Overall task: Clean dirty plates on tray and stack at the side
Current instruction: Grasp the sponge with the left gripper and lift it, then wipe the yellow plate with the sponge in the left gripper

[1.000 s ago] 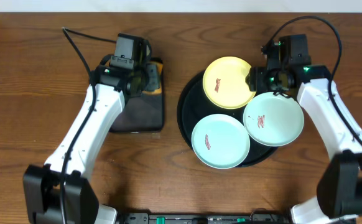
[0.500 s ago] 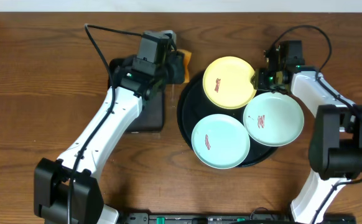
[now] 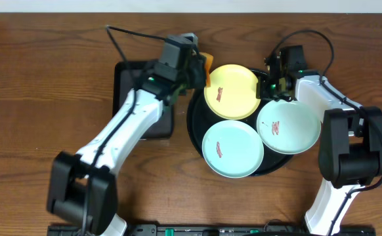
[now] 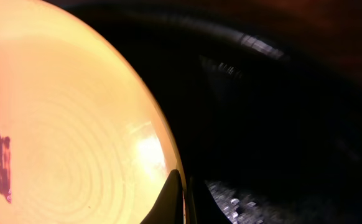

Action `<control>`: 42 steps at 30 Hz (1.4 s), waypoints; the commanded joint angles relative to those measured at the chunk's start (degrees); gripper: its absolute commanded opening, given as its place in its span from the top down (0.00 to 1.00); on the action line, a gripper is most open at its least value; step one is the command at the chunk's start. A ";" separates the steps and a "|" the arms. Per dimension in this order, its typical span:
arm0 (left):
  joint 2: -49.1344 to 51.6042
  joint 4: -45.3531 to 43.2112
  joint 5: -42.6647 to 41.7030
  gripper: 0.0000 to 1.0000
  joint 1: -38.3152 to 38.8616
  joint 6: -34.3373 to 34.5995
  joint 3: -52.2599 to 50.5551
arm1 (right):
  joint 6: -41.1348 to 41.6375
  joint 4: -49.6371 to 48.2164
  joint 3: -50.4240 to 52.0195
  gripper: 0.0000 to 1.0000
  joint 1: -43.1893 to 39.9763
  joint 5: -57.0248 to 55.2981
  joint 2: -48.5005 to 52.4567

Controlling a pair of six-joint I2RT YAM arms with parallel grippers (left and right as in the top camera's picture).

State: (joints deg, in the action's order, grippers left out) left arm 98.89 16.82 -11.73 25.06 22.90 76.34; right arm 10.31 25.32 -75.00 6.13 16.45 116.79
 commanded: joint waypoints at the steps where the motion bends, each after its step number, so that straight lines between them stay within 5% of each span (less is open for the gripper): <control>1: 4.44 -2.54 -2.10 0.93 2.34 3.34 0.83 | 1.86 1.46 -0.63 0.99 1.38 -3.17 0.48; 16: 21.20 -14.03 -6.23 0.93 8.13 15.47 0.85 | -1.62 4.85 -0.66 0.99 2.34 -4.66 0.46; 31: 22.32 -0.79 27.65 0.93 8.13 -7.89 0.90 | -1.62 6.56 -0.63 0.99 2.34 -5.73 0.44; 34: 22.32 -0.92 24.04 0.93 8.24 -6.84 1.27 | -1.64 7.30 -0.63 0.99 2.34 -6.91 0.44; 42: 23.43 -10.69 0.48 0.92 9.16 11.34 1.27 | -1.81 7.30 -0.63 0.99 2.34 -7.23 0.44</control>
State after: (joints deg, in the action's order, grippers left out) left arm 120.05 9.78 0.78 33.56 24.51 78.24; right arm 9.80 31.90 -76.07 8.01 12.78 116.71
